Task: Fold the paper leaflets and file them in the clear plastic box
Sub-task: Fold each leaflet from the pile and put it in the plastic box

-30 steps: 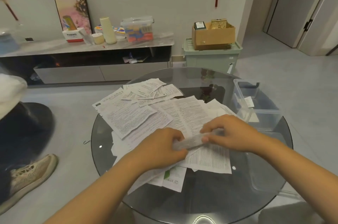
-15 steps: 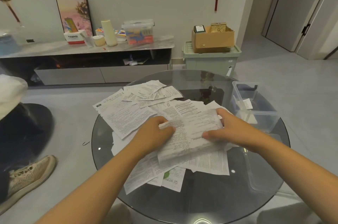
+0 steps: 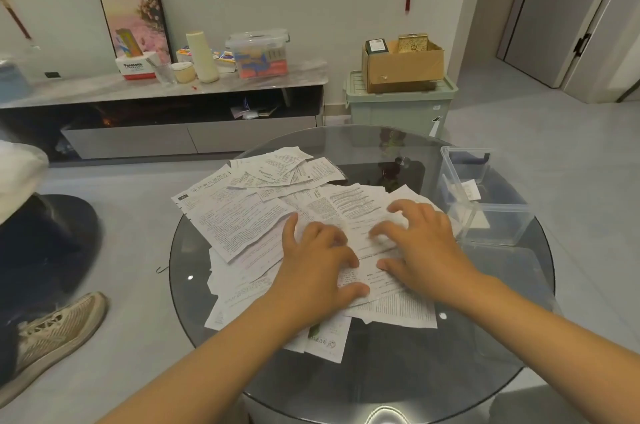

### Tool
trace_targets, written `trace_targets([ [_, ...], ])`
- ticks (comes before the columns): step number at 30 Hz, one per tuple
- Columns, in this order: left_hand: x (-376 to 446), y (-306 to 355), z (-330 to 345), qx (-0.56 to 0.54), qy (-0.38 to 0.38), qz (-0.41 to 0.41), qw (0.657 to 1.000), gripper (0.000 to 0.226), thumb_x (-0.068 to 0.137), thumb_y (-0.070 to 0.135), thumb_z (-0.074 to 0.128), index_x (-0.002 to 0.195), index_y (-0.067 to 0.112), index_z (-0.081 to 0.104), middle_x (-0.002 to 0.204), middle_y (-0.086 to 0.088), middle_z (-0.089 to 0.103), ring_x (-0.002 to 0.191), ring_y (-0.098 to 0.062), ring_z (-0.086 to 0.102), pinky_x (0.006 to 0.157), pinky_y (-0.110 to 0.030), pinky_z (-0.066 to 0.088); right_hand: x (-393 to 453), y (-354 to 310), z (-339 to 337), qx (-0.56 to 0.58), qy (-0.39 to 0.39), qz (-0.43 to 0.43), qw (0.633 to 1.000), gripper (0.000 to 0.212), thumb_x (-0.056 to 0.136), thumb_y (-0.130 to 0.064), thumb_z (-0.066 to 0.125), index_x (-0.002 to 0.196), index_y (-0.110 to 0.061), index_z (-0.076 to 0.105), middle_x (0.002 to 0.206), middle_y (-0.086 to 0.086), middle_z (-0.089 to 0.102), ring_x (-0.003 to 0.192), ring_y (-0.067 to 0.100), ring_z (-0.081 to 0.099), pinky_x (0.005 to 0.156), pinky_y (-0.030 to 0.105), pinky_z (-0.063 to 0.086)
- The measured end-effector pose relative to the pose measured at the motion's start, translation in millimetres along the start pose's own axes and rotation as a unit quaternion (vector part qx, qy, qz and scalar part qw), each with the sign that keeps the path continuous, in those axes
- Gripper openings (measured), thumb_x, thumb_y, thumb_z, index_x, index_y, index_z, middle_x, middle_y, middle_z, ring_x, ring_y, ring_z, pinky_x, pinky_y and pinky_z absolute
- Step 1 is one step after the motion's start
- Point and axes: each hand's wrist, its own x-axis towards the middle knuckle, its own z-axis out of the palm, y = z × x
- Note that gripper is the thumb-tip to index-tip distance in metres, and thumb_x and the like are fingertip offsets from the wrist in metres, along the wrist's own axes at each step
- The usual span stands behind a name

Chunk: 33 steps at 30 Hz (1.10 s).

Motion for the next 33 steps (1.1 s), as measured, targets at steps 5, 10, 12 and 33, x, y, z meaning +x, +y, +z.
trace_targets([
  [5, -7, -7, -2, 0.010, -0.099, 0.026, 0.995, 0.059, 0.082, 0.062, 0.054, 0.135, 0.039, 0.044, 0.142, 0.016, 0.038, 0.137, -0.003, 0.020, 0.110, -0.053, -0.021, -10, 2, 4, 0.010, -0.107, -0.126, 0.986, 0.074, 0.068, -0.080, 0.033, 0.129, -0.043, 0.050, 0.141, -0.019, 0.038, 0.130, 0.009, 0.021, 0.099, 0.025, 0.006],
  [10, -8, -9, -4, -0.038, -0.110, 0.048, 0.992, 0.057, 0.087, 0.049, 0.055, 0.140, 0.032, 0.041, 0.151, 0.008, 0.032, 0.139, -0.003, 0.022, 0.117, -0.038, -0.006, -13, -1, 5, 0.037, -0.026, -0.179, 0.983, 0.033, 0.083, -0.056, 0.051, 0.104, -0.038, 0.070, 0.104, -0.016, 0.063, 0.098, 0.013, 0.050, 0.079, 0.023, 0.030],
  [12, -9, -10, -6, -0.055, -0.105, 0.052, 0.992, 0.056, 0.087, 0.048, 0.055, 0.139, 0.033, 0.042, 0.150, 0.009, 0.032, 0.138, -0.003, 0.023, 0.117, -0.034, 0.000, -15, -3, 8, 0.052, -0.001, -0.187, 0.981, 0.030, 0.081, -0.051, 0.048, 0.084, -0.035, 0.073, 0.080, -0.016, 0.065, 0.075, 0.011, 0.052, 0.065, 0.015, 0.029],
  [33, 10, -10, -19, -0.273, 0.006, -0.072, 0.959, 0.032, 0.082, 0.032, 0.070, 0.107, 0.035, 0.051, 0.095, 0.019, 0.054, 0.079, 0.003, 0.055, 0.060, -0.009, 0.046, -16, 11, 0, 0.310, -0.047, 0.129, 0.941, 0.021, 0.088, -0.027, 0.063, 0.105, -0.027, 0.052, 0.101, -0.013, 0.063, 0.088, 0.004, 0.060, 0.072, 0.017, 0.046],
])
